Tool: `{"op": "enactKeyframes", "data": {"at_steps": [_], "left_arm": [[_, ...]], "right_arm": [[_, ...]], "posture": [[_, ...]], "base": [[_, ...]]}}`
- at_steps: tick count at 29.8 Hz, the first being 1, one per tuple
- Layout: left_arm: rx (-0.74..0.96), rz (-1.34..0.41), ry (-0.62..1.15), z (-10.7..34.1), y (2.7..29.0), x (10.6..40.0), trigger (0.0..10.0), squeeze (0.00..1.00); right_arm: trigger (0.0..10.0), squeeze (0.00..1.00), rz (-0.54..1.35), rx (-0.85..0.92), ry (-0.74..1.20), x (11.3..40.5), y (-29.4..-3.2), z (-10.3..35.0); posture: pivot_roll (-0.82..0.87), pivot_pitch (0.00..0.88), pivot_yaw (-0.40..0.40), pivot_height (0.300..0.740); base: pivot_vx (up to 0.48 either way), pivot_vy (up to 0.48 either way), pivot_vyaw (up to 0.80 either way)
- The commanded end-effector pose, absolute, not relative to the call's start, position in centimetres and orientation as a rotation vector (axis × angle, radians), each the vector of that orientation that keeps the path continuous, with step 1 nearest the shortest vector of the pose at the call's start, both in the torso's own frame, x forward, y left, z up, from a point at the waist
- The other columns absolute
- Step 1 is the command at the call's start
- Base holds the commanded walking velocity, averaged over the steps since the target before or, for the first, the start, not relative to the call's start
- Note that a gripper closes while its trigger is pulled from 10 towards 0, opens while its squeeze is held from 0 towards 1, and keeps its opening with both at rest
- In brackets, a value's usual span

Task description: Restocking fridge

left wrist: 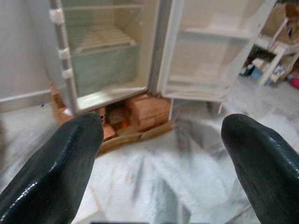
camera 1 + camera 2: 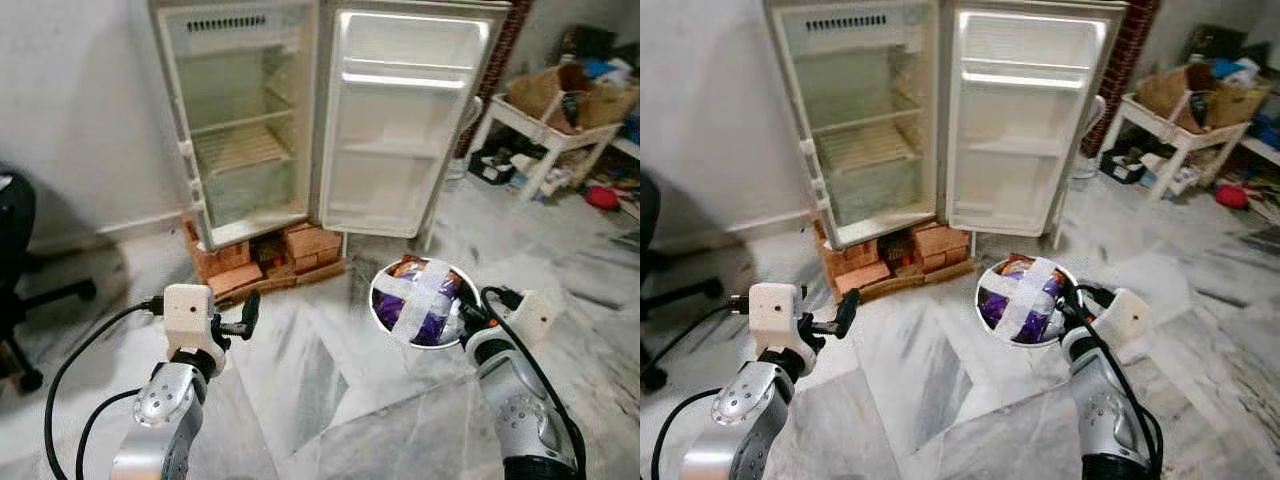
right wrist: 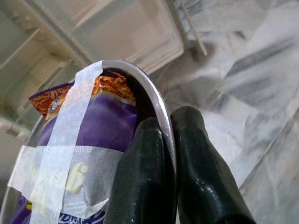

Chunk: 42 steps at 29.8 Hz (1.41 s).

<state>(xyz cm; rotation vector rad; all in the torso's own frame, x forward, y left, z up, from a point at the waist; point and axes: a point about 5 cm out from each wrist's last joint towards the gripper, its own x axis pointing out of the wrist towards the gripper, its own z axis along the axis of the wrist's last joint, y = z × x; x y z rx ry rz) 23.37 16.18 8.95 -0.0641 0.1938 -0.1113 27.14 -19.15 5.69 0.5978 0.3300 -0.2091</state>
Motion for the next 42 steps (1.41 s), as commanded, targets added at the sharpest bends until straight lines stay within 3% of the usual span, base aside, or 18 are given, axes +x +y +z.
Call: {"op": "enactKeyframes", "data": {"at_steps": [1,12,22,31,34,42], "left_arm": [[-0.067,-0.123,0.185,9.1,15.9,23.5,10.0,0.0],[-0.054,-0.146,0.19,8.9,15.9,23.5,10.0,0.0],[-0.039,-0.139,0.214,7.9,16.7,22.6,10.0,0.0],[-0.035,-0.135,0.226,7.5,17.0,22.2,10.0,0.0],[-0.002,-0.161,0.223,7.4,16.9,22.2,10.0,0.0],[0.055,-0.176,0.244,6.5,18.0,21.9,10.0,0.0]], "right_arm": [[10.0,0.0,-0.218,0.59,0.293,27.3,-19.8,6.5],[10.0,0.0,-0.227,0.57,0.29,27.1,-20.0,6.5],[10.0,0.0,-0.191,0.399,0.238,26.7,-20.7,7.3],[10.0,0.0,-0.187,0.285,0.195,26.7,-21.1,7.8],[10.0,0.0,-0.167,0.157,0.149,26.8,-21.4,8.5],[10.0,0.0,-0.169,0.092,0.121,26.8,-22.7,9.0]], "posture": [[0.12,0.056,-0.056,0.74],[0.11,0.051,-0.052,0.74],[0.12,0.051,-0.057,0.74],[0.12,0.049,-0.054,0.74],[0.11,0.048,-0.046,0.74],[0.1,0.043,-0.039,0.74]], "base": [[0.0,0.0,-0.8],[0.0,0.056,-0.8],[0.0,0.0,-0.55],[0.0,0.097,0.0],[0.0,0.139,0.0],[0.0,0.0,0.0]]}}
